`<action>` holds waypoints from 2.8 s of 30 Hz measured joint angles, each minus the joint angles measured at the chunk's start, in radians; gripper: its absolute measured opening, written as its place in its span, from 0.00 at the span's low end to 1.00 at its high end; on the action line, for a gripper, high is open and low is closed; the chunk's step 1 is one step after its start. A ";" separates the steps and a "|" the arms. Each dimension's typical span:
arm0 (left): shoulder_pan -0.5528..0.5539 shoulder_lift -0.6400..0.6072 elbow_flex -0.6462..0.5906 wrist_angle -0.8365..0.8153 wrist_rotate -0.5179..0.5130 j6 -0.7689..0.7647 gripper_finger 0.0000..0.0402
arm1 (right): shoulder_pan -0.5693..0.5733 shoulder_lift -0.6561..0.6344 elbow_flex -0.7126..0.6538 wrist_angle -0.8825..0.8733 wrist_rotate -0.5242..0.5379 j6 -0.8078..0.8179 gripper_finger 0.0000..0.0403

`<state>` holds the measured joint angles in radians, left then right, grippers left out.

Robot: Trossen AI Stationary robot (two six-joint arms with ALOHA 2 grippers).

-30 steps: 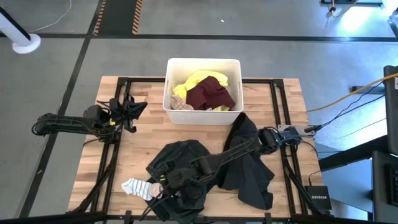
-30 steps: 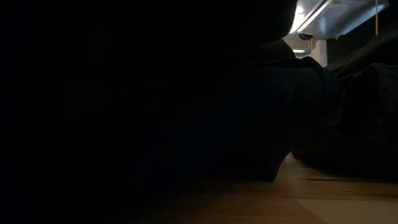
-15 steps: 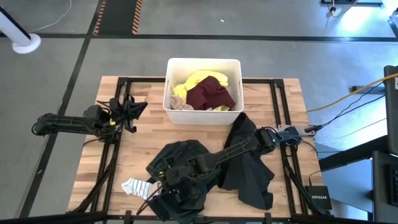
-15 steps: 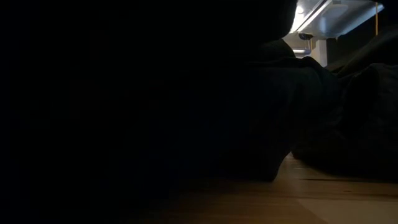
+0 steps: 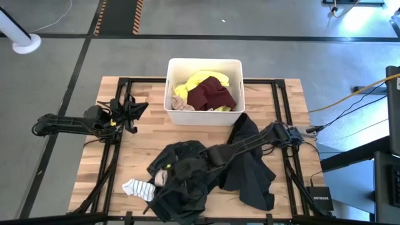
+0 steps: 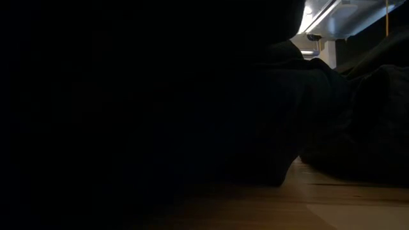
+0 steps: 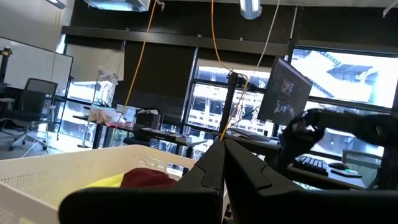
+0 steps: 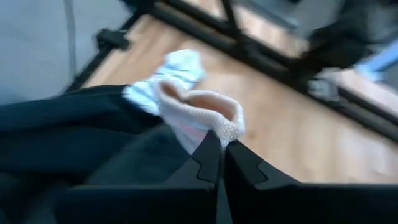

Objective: Sort clothes
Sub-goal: Put the brown sock into the white bin, then put the black shorts into the white bin

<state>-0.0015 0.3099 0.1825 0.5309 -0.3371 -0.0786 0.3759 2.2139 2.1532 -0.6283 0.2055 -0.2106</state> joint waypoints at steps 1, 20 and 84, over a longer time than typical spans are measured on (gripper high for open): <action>0.000 0.000 0.000 0.000 0.000 0.000 0.01 | -0.004 -0.023 0.000 -0.021 0.024 -0.006 0.04; 0.000 0.000 0.000 -0.006 0.000 0.000 0.01 | -0.378 -0.443 0.000 -0.302 0.257 -0.004 0.03; 0.000 0.000 0.000 -0.026 0.000 -0.074 0.01 | 0.229 -0.611 -1.025 -0.544 0.213 1.381 0.64</action>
<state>-0.0017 0.3103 0.1825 0.5053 -0.3370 -0.1524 0.6048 1.6028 1.1281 -1.1718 0.4187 1.1707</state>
